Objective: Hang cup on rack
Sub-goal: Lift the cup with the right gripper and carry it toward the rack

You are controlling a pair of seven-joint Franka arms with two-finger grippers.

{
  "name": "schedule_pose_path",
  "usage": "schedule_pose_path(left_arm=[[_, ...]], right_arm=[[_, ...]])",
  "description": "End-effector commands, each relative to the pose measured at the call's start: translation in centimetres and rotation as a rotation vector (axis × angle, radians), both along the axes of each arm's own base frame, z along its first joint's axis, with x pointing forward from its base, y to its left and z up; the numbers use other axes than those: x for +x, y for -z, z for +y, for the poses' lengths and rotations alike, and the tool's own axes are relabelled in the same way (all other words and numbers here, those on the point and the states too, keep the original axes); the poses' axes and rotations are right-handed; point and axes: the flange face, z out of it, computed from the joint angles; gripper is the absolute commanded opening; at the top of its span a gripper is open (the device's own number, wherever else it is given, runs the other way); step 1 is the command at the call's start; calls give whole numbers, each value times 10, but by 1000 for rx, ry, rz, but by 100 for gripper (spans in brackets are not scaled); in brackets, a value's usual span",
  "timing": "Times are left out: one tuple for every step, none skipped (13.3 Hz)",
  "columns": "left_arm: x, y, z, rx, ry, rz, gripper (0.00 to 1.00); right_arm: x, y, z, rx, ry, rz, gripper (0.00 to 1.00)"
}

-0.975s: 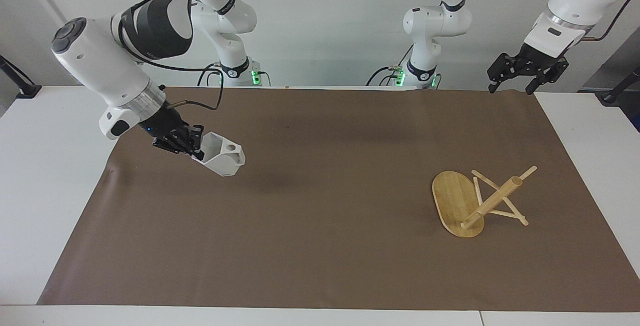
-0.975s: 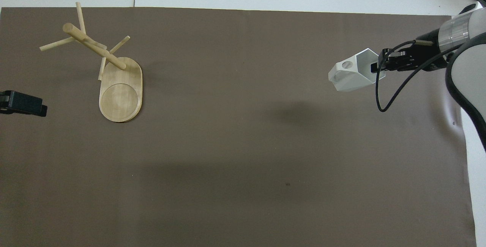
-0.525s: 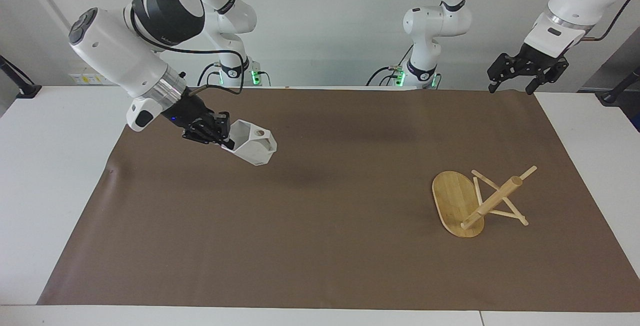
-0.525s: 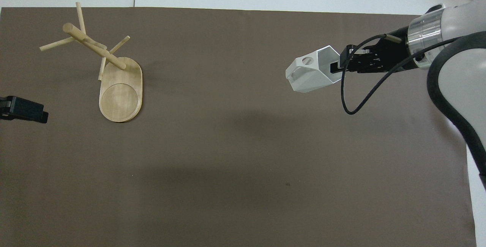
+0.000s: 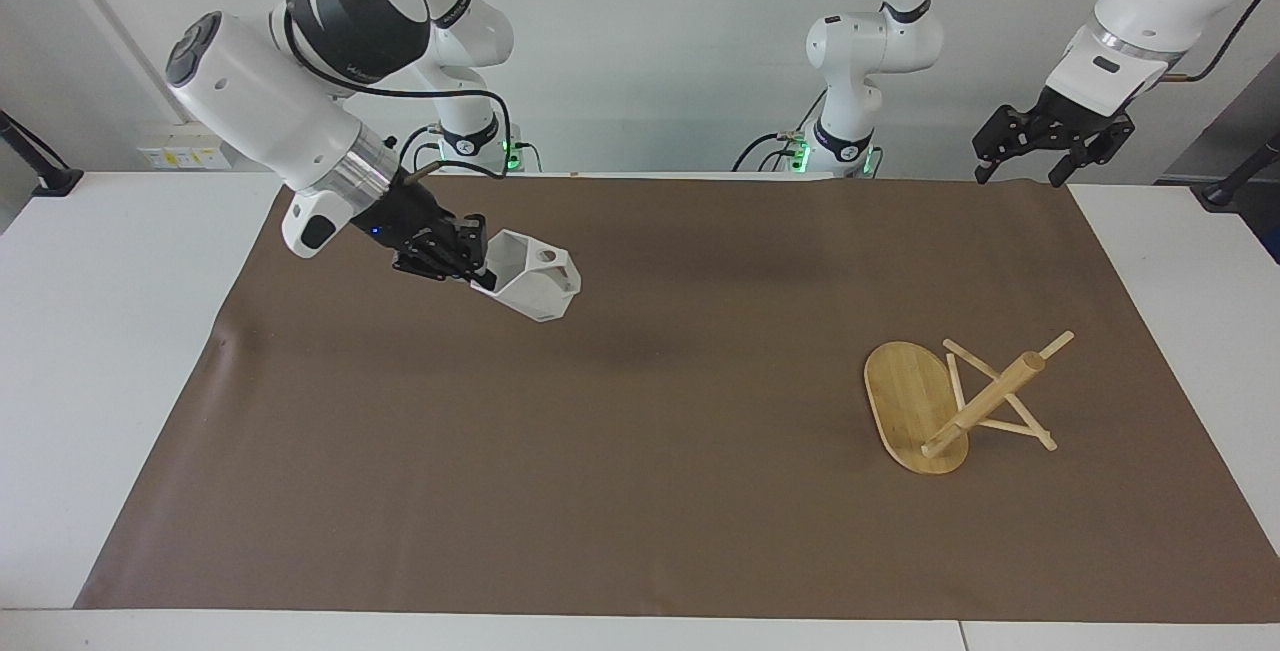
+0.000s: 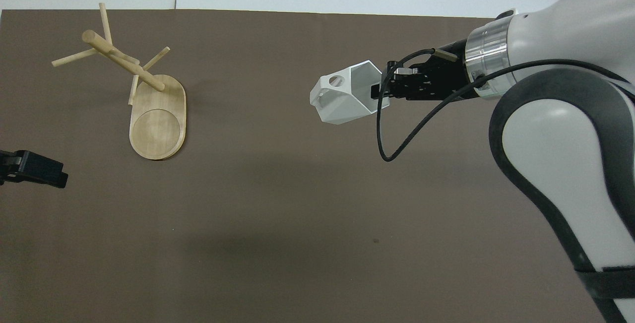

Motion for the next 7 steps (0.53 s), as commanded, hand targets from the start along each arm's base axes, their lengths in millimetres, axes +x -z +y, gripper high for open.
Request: schedule_pose_path(left_arm=[[-13,3,-18,19,-138,20,100],[-14,4,-24,41,-237,24,100],[-19,4,-43,77,-376,22,100],[-21,11,-55,54,-570,50,100],[-30,19,-61,-5,-732,93,100],[-35,31,-62,-40,-870,134,100],[-43,39,-63,-67,-950,175,100]], right_arm=[[-8,-10,28,62,36,4,0],[-13,-12,42,71,21,5,0],[-18,-13,53,90,13,20,0],[-22,-14,61,111,9,32,0],[-28,-17,72,133,-4,43,0],[-33,-18,82,154,-16,54,0],[-37,-21,91,173,-20,53,0]])
